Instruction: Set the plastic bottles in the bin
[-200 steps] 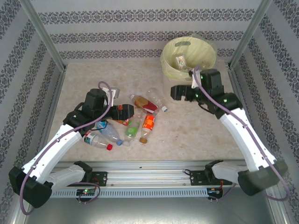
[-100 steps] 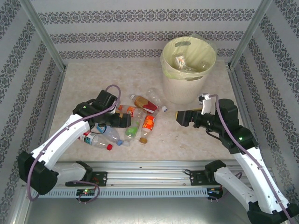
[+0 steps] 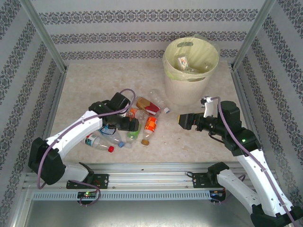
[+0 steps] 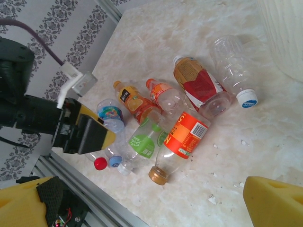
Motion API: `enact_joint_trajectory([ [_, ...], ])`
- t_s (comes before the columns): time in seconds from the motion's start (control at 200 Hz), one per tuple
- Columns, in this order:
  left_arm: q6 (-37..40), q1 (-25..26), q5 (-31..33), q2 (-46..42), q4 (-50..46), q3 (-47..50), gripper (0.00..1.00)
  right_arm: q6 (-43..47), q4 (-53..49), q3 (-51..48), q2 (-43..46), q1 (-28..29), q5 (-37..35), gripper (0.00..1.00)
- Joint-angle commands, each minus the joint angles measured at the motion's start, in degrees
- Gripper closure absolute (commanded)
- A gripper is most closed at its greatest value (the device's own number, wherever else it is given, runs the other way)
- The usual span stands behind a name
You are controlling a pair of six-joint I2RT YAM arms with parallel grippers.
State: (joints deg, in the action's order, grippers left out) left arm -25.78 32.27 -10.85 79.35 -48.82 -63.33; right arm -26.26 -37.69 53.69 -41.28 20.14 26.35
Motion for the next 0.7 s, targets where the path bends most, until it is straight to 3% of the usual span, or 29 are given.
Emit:
enact_joint_trajectory([
  [0.0, 0.1, 1.1, 1.0, 3.2, 2.8, 0.2, 0.11, -1.1, 0.1, -0.7, 0.8, 0.2, 1.1, 0.02],
  [0.694, 2.1, 3.7, 1.7, 15.3, 4.7, -0.5, 0.18, -2.5, 0.6, -1.7, 1.2, 0.2, 4.6, 0.02],
])
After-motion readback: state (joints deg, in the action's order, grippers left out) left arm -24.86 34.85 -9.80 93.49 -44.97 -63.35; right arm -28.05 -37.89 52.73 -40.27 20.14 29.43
